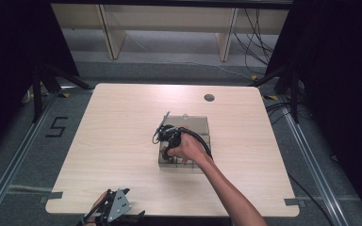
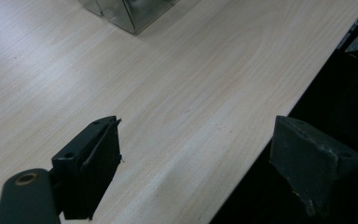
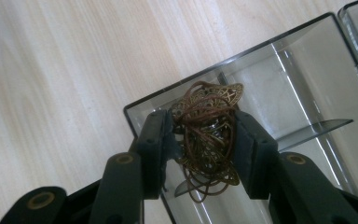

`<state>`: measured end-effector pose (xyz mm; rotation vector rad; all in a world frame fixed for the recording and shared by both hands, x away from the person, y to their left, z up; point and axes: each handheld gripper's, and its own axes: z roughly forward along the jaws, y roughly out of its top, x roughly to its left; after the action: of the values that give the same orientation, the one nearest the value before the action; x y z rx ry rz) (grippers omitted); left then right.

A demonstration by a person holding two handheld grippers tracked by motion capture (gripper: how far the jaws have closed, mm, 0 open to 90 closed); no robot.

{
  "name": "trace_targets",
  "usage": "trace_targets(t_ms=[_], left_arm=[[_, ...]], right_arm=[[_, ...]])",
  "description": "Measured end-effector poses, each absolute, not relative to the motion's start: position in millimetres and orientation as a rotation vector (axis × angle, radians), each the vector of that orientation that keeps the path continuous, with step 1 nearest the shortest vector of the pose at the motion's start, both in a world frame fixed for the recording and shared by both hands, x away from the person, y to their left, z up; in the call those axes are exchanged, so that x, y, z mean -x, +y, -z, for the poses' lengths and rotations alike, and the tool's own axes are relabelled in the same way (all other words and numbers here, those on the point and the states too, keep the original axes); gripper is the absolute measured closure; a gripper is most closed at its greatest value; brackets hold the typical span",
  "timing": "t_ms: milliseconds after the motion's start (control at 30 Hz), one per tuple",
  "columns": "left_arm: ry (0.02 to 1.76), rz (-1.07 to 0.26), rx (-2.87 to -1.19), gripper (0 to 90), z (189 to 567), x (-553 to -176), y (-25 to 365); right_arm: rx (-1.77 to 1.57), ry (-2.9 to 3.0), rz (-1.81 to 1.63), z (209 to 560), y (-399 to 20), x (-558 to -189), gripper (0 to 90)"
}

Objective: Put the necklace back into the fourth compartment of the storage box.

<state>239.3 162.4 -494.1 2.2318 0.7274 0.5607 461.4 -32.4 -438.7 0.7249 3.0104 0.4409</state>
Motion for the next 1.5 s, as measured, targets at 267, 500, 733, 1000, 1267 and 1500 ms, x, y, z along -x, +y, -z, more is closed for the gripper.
trace_targets(t_ms=[267, 500, 733, 1000, 1267, 1500], left_arm=[[0.718, -0.564, -2.24, 15.6, 493.4, -239.6, 163.0], [0.714, -0.576, -2.241, 15.6, 494.1, -239.0, 162.3], [0.726, -0.578, -2.238, 15.6, 494.7, -239.7, 162.4], [0.734, -0.573, -2.228, 15.6, 495.2, -239.4, 161.7], [0.729, -0.567, -2.223, 15.6, 495.6, -239.9, 162.3], [0.732, -0.573, -2.224, 15.6, 496.5, -240.2, 162.1]], right_arm=[[-0.755, 3.03, -0.437, 450.7, -29.9, -466.8, 59.7], [-0.871, 3.047, -0.421, 458.4, -31.7, -470.5, 57.7], [-0.882, 3.028, -0.505, 452.1, -37.9, -473.2, 43.1], [-0.898, 2.966, -0.676, 426.8, -56.9, -466.1, 40.9], [-0.876, 2.953, -0.702, 421.5, -67.4, -458.8, 39.9], [-0.867, 2.941, -0.723, 416.8, -74.6, -455.1, 39.9]])
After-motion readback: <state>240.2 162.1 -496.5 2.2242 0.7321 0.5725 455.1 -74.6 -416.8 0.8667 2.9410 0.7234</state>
